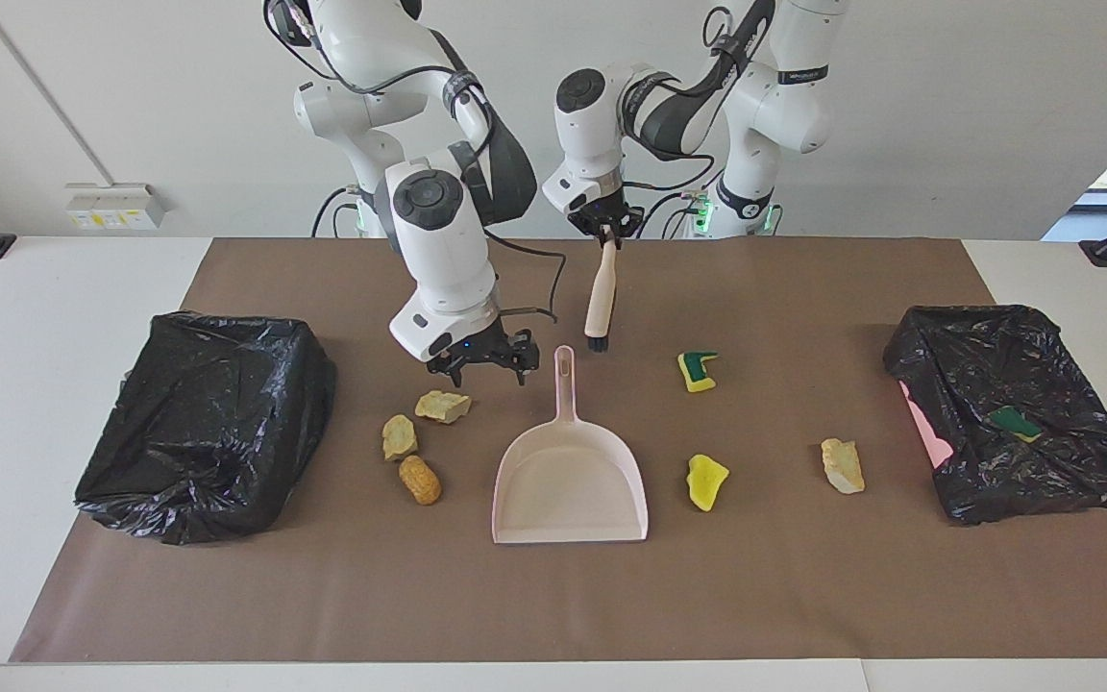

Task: Sweep and dump trash in bin
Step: 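Grasp the dustpan with the right gripper while the left gripper lifts the brush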

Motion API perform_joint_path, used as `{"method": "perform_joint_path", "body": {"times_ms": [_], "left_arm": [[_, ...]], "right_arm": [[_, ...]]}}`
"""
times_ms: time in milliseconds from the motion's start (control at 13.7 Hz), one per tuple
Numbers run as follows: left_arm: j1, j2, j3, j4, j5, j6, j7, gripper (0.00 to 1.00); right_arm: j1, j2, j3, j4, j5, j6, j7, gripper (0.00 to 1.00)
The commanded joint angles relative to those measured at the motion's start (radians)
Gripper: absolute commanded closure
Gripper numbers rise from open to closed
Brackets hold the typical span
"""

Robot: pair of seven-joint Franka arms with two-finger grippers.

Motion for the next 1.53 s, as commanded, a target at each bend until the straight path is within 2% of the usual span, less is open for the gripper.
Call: {"method": "perform_joint_path", "body": {"times_ms": [0, 146, 292, 583, 656, 802, 947, 1020, 1166, 1239, 1312, 1458], "left_arm": [[0.143, -0.036, -0.009, -0.001, 0.031, -0.039, 0.042, 1.00], [0.270, -0.041, -0.010, 0.009, 0.088, -0.027, 0.126, 1.00], [0.415, -0.023, -0.010, 0.068, 0.090, -0.010, 0.237, 1.00], [0.632, 0.054, -0.010, 0.134, 0.099, 0.110, 0.441, 1.00], [0.684, 0.080, -0.009, 0.163, 0.103, 0.131, 0.500, 1.00], [0.784, 0.153, -0.009, 0.251, 0.103, 0.136, 0.631, 1.00], [0.853, 0.235, -0.010, 0.336, 0.105, 0.150, 0.706, 1.00], [0.870, 0.267, -0.010, 0.362, 0.105, 0.154, 0.732, 1.00], [0.905, 0.321, -0.009, 0.390, 0.105, 0.189, 0.748, 1.00], [0.921, 0.345, -0.009, 0.393, 0.107, 0.213, 0.748, 1.00], [0.928, 0.365, -0.009, 0.396, 0.107, 0.226, 0.748, 1.00], [0.932, 0.390, -0.010, 0.395, 0.105, 0.233, 0.748, 1.00]], "right_arm": [[0.049, 0.067, 0.003, 0.050, -0.007, 0.015, 0.013, 0.00], [0.093, 0.108, 0.003, 0.064, -0.025, 0.026, 0.066, 0.00], [0.099, 0.116, 0.003, 0.061, -0.033, 0.052, 0.067, 0.00], [0.131, 0.156, 0.003, 0.060, -0.039, 0.093, 0.067, 0.00], [0.135, 0.162, 0.003, 0.056, -0.042, 0.122, 0.065, 0.00], [0.142, 0.159, 0.003, 0.046, -0.047, 0.108, 0.058, 0.00], [0.141, 0.156, 0.003, 0.015, -0.053, 0.114, 0.053, 0.00], [0.141, 0.153, 0.003, 0.010, -0.059, 0.109, 0.045, 0.04], [0.141, 0.147, 0.003, -0.005, -0.059, 0.109, 0.044, 0.31], [0.141, 0.147, 0.003, -0.005, -0.059, 0.106, 0.044, 0.61], [0.142, 0.147, 0.003, -0.002, -0.058, 0.098, 0.056, 0.97], [0.156, 0.147, 0.000, 0.021, -0.064, 0.059, 0.112, 1.00]]}}
